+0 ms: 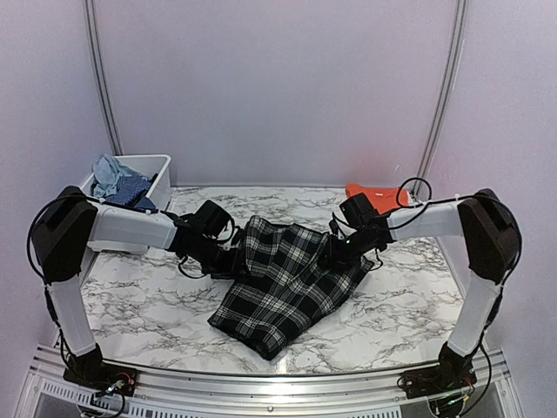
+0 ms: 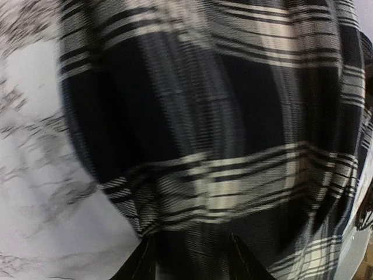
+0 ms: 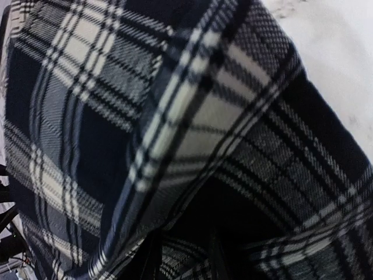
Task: Fold and stack the mixed laundry pile
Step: Smooth out the rectangle-folded skirt at the center of the board.
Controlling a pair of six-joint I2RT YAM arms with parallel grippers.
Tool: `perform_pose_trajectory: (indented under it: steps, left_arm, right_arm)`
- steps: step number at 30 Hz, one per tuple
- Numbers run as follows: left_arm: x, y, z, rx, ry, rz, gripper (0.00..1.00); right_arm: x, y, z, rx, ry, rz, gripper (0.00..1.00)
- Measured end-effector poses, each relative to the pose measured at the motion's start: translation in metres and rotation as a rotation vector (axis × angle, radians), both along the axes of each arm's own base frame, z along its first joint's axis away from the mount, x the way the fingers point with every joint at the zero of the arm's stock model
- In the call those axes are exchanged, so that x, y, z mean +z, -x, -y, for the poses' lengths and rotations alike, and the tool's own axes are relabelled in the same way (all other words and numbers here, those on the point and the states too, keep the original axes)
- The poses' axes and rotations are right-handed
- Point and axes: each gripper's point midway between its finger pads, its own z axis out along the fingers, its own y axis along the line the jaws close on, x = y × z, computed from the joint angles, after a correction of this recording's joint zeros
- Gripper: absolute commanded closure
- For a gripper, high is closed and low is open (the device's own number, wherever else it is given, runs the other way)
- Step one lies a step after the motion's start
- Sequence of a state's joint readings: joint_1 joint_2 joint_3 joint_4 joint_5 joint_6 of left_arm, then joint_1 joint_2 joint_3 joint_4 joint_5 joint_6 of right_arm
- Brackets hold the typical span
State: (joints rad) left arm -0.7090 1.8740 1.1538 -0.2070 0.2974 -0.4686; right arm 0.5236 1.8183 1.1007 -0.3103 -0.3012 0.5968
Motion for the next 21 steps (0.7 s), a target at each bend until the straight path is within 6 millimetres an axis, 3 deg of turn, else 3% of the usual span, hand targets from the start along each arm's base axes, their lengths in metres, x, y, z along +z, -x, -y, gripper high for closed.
perform_pose_trajectory:
  steps: [3,6,9,11,12,14,17,19,21]
  left_arm:
    - [-0.019,-0.006,-0.025,0.069,-0.015,-0.057,0.56]
    - [-0.018,-0.022,-0.036,0.113,0.0,-0.046,0.51]
    - [-0.015,-0.03,-0.04,0.131,0.01,-0.033,0.23]
    - [-0.007,-0.032,-0.043,0.127,0.014,-0.005,0.03]
    - [-0.002,-0.031,-0.045,0.124,0.013,0.015,0.01]
    - [0.021,-0.028,-0.052,0.122,0.025,0.074,0.01]
    - [0.079,-0.023,-0.059,0.116,0.09,0.21,0.01]
    - [0.124,-0.018,-0.061,0.111,0.162,0.307,0.01]
    - [0.154,-0.012,-0.06,0.1,0.237,0.368,0.01]
  right_arm:
    - [-0.015,-0.02,-0.005,0.027,0.009,-0.004,0.72]
    - [-0.012,-0.049,-0.019,0.064,0.001,0.055,0.72]
    - [-0.01,-0.073,-0.033,0.118,0.004,0.101,0.68]
    - [-0.004,-0.083,-0.039,0.151,0.006,0.129,0.6]
    - [0.002,-0.086,-0.041,0.168,0.007,0.146,0.54]
    - [0.019,-0.089,-0.044,0.204,0.001,0.183,0.45]
    - [0.059,-0.083,-0.047,0.244,-0.037,0.243,0.38]
    - [0.101,-0.072,-0.054,0.271,-0.099,0.305,0.38]
    - [0.145,-0.054,-0.063,0.293,-0.187,0.367,0.38]
